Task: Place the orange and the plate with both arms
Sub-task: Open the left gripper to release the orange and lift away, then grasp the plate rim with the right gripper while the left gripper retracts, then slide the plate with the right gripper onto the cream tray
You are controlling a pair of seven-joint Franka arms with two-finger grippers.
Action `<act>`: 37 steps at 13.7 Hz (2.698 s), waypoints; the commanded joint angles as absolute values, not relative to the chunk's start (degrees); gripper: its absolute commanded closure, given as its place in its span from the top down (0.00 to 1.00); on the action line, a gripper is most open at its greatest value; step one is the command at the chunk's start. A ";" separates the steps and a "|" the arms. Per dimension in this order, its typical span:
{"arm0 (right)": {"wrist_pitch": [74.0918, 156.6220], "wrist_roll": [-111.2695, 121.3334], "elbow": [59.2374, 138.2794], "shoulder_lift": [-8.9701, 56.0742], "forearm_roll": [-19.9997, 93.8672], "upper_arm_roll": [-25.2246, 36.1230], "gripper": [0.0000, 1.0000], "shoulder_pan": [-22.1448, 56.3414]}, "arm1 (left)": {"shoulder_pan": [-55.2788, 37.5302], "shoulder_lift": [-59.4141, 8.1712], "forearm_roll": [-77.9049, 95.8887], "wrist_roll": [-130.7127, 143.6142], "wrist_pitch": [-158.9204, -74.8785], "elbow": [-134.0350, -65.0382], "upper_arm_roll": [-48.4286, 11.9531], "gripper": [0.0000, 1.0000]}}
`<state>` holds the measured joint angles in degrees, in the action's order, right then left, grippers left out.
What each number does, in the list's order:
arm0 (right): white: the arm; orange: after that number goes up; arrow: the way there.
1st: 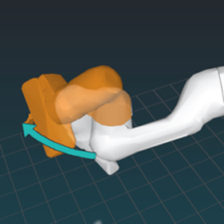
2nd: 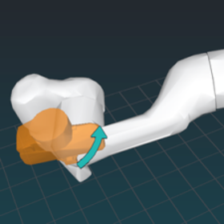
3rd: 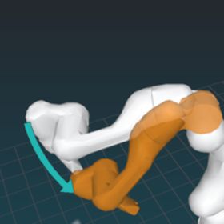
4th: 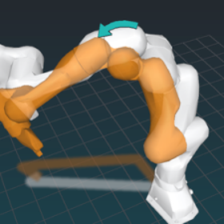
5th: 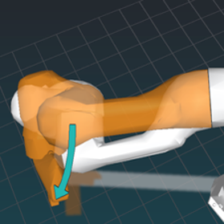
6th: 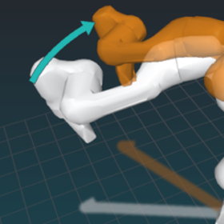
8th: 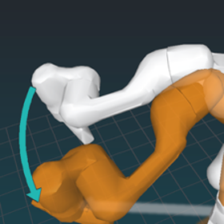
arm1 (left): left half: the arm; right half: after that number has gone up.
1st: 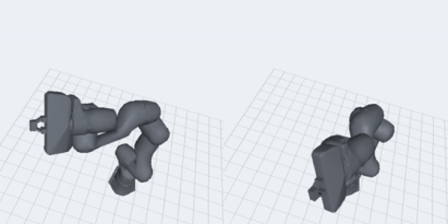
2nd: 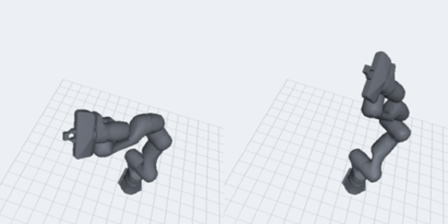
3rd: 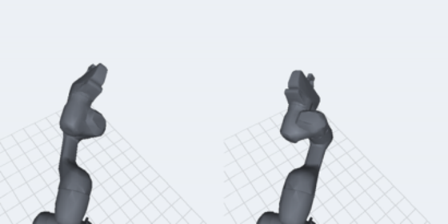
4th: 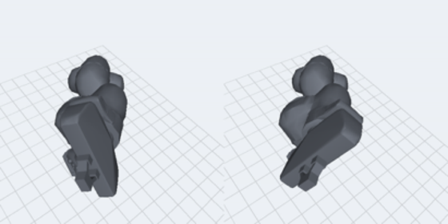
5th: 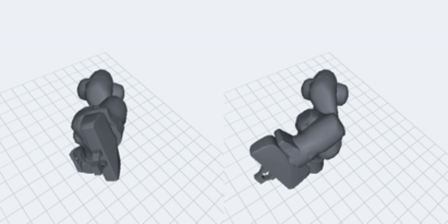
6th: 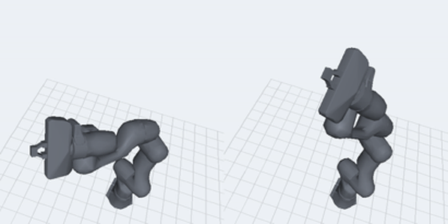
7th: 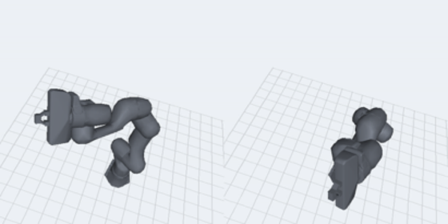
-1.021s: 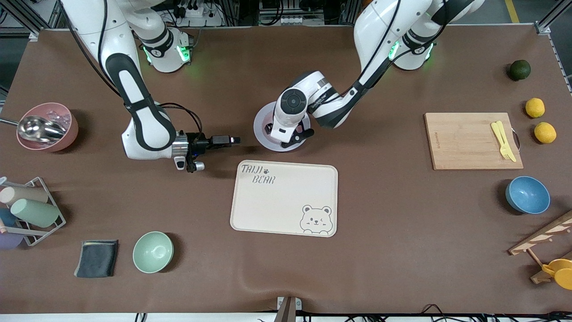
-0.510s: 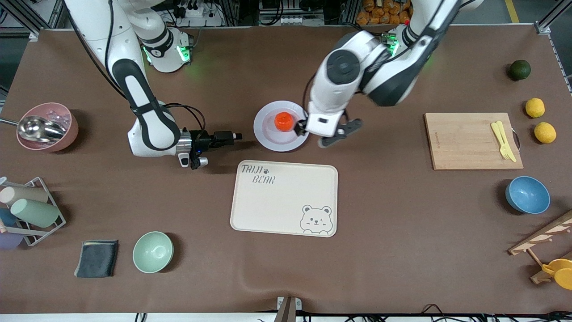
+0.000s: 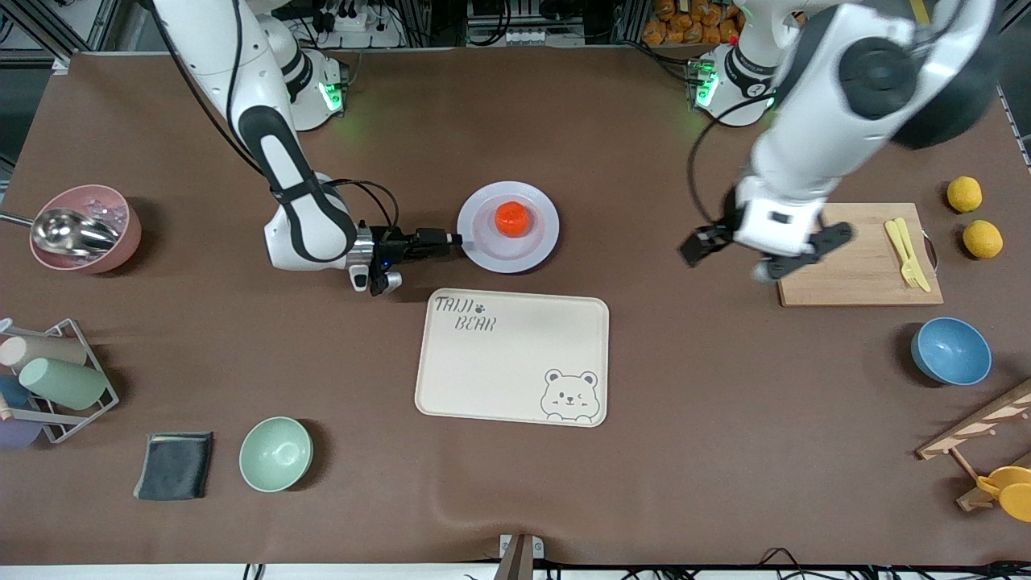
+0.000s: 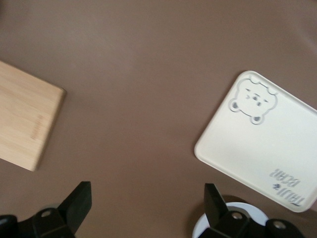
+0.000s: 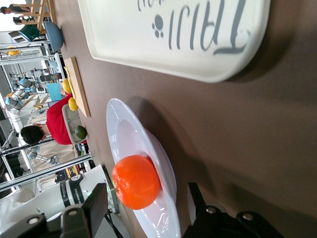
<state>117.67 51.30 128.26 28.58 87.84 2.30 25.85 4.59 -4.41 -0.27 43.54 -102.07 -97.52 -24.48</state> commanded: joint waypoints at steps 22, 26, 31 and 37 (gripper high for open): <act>121.11 57.39 130.17 29.36 96.33 2.72 0.00 32.08 | 2.20 0.18 -0.26 9.67 -85.78 -87.19 -6.77 1.00; 120.41 57.13 129.99 28.31 96.33 2.64 0.00 31.64 | 2.28 0.62 -0.26 9.67 -85.69 -87.36 -6.94 1.00; 118.05 56.69 129.82 26.19 97.82 2.55 0.00 31.47 | 2.29 0.18 -0.18 9.76 -85.78 -87.36 -7.21 1.00; 112.24 56.60 129.73 26.02 99.57 2.55 0.00 27.96 | 2.37 0.00 -0.26 9.76 -86.13 -87.19 -7.21 1.00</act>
